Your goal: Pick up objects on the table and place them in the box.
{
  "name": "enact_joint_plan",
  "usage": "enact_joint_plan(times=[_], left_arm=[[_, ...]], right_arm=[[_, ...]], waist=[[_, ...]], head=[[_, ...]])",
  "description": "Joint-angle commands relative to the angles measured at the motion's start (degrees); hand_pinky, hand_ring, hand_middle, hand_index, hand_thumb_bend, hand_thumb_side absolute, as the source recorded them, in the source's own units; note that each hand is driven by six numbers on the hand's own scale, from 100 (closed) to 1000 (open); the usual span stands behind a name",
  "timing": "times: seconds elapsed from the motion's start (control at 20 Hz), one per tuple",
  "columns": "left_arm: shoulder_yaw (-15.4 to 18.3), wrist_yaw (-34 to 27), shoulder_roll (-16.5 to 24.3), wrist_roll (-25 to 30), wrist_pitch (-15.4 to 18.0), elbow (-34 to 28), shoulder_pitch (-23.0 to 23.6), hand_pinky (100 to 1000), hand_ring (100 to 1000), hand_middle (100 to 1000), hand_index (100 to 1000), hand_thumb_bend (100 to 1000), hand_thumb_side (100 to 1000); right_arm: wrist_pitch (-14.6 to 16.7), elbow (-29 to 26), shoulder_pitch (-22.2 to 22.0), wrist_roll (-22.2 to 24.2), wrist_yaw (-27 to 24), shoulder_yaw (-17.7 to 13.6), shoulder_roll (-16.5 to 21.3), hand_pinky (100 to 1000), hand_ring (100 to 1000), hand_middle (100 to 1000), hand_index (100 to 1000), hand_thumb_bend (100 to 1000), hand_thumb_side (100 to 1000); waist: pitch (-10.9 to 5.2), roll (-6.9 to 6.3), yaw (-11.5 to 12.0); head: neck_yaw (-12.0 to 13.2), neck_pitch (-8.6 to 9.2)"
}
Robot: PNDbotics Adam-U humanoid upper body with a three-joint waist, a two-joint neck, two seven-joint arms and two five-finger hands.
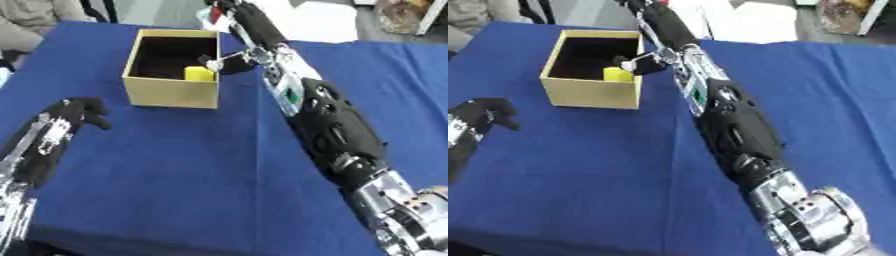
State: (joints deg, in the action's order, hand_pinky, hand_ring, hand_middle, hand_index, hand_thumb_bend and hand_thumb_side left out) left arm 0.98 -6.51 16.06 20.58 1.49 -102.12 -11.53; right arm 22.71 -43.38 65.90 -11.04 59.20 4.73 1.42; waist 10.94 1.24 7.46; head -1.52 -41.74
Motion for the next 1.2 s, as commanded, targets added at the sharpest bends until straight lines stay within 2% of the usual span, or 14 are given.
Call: enact_joint_plan(times=[0.05,0.2,0.35,0.55,0.8,1.0,1.2], left_arm=[[0.8,0.4,0.4,-0.3,0.0,-0.5,0.0,1000,618,651,772,230,754],[1.4,0.8,0.5,-0.9,0.0,-0.4,0.7,1000,618,651,771,230,756],[2.2,1.1,0.6,-1.6,0.0,-0.4,1.2,1000,619,651,771,231,755],[3.1,1.4,0.6,-2.5,-0.1,-0.4,1.7,1000,619,651,772,231,756],[4.0,1.5,0.8,-3.5,-0.2,-0.4,1.9,1000,621,652,772,234,752],[4.5,1.6,0.9,-4.1,-0.3,-0.4,2.1,1000,621,652,772,233,753],[4.7,1.6,0.9,-4.3,-0.3,-0.4,2.4,1000,622,652,772,234,752]], right_arm=[[1.6,-2.4,0.7,2.9,-4.7,1.5,2.8,797,828,763,900,449,134],[3.5,-5.5,-0.4,6.8,-10.3,3.4,5.9,788,820,745,882,416,136],[3.9,-9.5,-2.5,10.2,-18.9,4.8,9.9,774,810,715,860,315,142],[1.3,-17.1,-6.2,14.1,-31.5,6.1,15.7,756,800,696,847,230,155],[-3.1,-26.3,-12.2,16.6,-44.0,5.9,21.8,751,801,684,840,123,238],[-5.7,-31.2,-16.9,17.0,-50.3,4.5,24.5,752,802,677,835,100,288],[-7.5,-33.4,-20.2,16.7,-53.2,3.1,25.6,751,802,671,830,100,337]], waist=[[-1.13,-0.2,-0.7],[-1.28,-0.14,-2.5],[-1.44,-0.02,-4.7],[-1.53,0.08,-6.9],[-1.58,0.2,-8.9],[-1.63,0.16,-10.0],[-1.76,0.09,-10.7]], head=[[0.7,0.02],[1.8,-0.33],[2.8,-0.47],[4.2,-0.8],[5.2,-0.99],[5.6,-1.01],[5.5,-0.96]])
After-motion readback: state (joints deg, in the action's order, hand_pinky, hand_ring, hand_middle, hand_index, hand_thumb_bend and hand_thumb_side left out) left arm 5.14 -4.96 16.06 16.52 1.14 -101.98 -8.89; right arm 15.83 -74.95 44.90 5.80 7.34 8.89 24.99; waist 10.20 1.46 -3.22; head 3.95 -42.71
